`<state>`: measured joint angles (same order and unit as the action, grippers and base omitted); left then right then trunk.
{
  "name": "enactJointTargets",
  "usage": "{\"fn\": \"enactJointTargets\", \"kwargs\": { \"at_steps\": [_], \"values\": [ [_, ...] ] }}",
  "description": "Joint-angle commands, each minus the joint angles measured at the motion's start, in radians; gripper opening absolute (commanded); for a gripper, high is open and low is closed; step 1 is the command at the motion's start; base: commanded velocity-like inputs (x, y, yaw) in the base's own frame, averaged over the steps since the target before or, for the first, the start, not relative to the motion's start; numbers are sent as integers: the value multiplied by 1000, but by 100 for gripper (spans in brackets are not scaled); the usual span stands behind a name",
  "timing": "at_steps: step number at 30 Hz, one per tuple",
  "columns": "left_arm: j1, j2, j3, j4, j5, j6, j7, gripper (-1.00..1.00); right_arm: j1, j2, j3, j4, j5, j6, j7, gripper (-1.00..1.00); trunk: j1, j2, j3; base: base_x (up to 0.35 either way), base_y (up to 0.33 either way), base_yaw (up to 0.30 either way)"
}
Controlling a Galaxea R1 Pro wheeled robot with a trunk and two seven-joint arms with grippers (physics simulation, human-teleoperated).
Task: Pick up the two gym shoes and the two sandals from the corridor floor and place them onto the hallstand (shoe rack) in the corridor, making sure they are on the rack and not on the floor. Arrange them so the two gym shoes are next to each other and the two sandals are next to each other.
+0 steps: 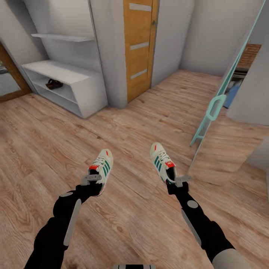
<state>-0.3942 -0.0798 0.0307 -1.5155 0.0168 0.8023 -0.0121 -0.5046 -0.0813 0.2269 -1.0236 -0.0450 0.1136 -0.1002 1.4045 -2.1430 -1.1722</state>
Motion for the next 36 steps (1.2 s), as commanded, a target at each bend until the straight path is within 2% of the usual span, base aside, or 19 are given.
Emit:
{"fn": "enactJointTargets", "kwargs": {
  "at_steps": [1, 7, 11, 20, 31, 32, 36],
  "values": [
    [0, 0, 0, 0, 0, 0, 0, -100, 0, 0, 0, 0, 0, 0, 1, -100, 0, 0, 0, 11, 5, 297],
    [29, 0, 1, 29, -2, 27, -28, -100, 0, 0, -4, 26, 0, 25, -15, -100, 0, 0, 0, 1, 1, 50],
    [51, 0, 8, 48, 1, 21, -26, -100, 0, 3, -2, 18, 3, 25, -15, -100, 0, 0, 0, 0, 0, 0],
    [55, 1, 9, 57, 0, 20, -25, -100, 0, 3, 1, 57, 10, 55, -15, -100, 0, 0, 0, 18, 0, 0],
    [57, 0, 7, 58, 1, 20, -26, -100, 0, 5, 4, 60, 8, 117, -13, -100, 0, 0, 0, 313, 78, 0],
    [57, 0, 7, 58, 1, 20, -25, -100, 0, 5, 4, 60, 8, 161, -14, -100, 0, 0, 0, 329, 142, 0],
    [57, 0, 6, 57, 1, 20, -25, -100, 0, 5, 5, 60, 8, 161, -15, -100, 0, 0, 0, 313, 192, 146]
  ]
}}
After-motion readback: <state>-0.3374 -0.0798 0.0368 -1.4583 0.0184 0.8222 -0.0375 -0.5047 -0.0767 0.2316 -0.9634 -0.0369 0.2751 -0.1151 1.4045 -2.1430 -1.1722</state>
